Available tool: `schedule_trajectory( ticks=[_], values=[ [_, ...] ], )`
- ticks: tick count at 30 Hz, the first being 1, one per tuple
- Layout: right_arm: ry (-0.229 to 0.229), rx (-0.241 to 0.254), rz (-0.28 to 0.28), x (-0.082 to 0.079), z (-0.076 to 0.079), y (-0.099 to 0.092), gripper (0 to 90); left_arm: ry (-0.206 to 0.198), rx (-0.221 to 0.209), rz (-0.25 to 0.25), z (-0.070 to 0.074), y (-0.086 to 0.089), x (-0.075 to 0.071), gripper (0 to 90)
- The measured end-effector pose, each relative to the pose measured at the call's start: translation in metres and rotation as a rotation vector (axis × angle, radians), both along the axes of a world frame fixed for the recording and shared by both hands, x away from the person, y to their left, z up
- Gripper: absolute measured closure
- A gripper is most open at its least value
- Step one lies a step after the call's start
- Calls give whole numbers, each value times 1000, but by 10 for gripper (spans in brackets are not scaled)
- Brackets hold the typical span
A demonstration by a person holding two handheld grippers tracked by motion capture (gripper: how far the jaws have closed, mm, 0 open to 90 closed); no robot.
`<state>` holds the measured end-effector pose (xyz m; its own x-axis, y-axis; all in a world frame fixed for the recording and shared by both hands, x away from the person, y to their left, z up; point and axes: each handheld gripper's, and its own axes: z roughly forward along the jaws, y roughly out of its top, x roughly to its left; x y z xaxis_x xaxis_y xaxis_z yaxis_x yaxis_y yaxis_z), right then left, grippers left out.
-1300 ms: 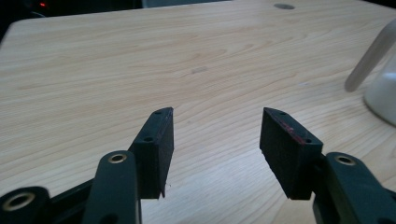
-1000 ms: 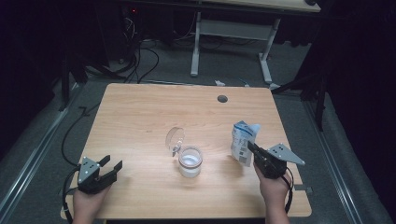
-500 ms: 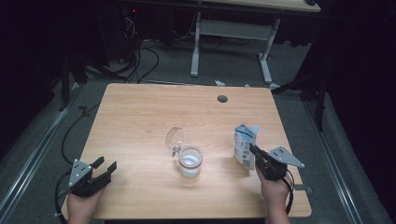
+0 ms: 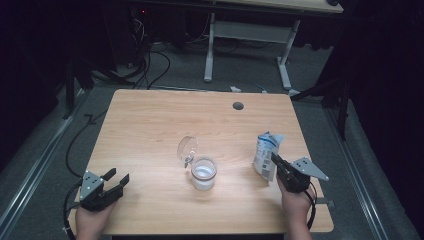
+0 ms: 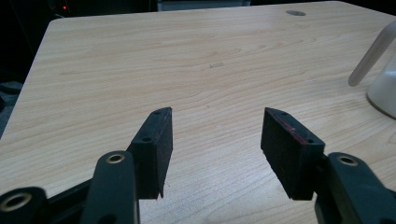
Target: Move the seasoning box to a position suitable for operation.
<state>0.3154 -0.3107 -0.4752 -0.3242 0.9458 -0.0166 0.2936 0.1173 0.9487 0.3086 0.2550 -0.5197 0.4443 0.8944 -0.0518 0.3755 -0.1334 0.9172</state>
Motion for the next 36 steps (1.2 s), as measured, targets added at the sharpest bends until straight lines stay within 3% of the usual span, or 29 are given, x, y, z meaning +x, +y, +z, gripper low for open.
schedule_trajectory(
  ticks=[7,16,27,36],
  values=[
    [16,37,-11,-8,-7,-7,899,2,2,-22,2,0,1,439],
    [30,22,-19,-13,-9,-8,891,1,-23,-20,2,7,2,439],
    [31,14,-12,-13,-9,-4,863,3,-17,-25,2,5,2,439],
    [25,9,-16,-13,-8,-1,789,7,-14,-31,1,2,2,438]
  ],
)
